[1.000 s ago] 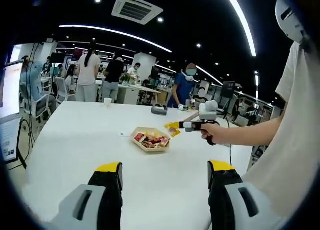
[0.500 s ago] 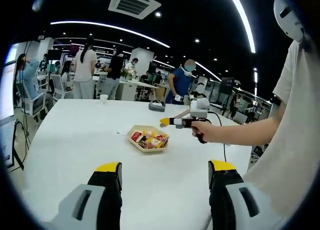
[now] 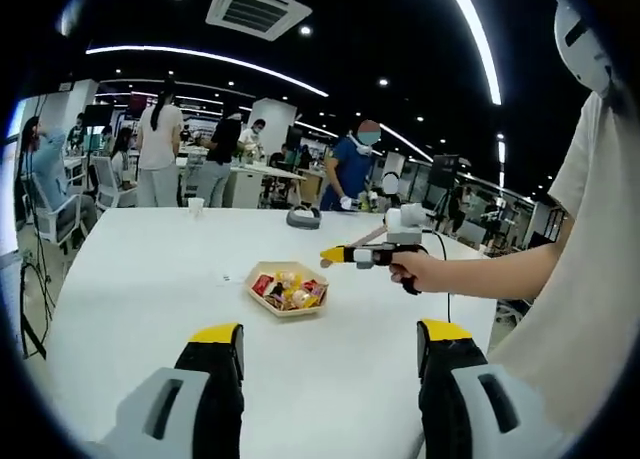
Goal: Place the target food into the container with the food tongs after gripping and lifting it, then release it inside without dropping or visibly crushing the food.
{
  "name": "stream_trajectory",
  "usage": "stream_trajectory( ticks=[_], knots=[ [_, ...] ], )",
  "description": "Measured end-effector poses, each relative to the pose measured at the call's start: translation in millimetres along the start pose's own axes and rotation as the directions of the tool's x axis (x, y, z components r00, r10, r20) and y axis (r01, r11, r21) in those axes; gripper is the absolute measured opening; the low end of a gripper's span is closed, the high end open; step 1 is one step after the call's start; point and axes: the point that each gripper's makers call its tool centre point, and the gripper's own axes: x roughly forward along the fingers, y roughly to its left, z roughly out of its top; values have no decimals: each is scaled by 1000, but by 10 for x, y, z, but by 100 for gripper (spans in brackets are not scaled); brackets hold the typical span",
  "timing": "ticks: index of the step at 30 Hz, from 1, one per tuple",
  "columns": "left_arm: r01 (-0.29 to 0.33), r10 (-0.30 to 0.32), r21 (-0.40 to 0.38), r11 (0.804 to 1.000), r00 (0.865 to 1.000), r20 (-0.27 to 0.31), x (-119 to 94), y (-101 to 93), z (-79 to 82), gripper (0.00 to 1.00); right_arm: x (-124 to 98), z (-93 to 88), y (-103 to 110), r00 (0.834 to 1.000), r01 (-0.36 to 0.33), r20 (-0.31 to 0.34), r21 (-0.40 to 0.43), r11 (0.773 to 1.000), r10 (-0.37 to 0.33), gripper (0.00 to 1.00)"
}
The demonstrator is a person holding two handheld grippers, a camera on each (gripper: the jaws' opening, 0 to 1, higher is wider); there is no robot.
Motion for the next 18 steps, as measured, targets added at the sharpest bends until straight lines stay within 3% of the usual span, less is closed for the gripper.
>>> stream_trajectory(
  ticks=[3,8,18],
  knots=[
    [8,-8,4,1000,1000,25,-18,-50,72,73,-174,20,63,1000,-15,26,11,1000,15,27],
    [39,-39,10,999,999,31,-15,-226,99,71,-427,-64,215,999,-52,14,16,999,52,28],
    [98,-98,-3,995,994,41,-123,-578,59,70,-699,-145,514,990,-143,3,29,989,143,28]
  ],
)
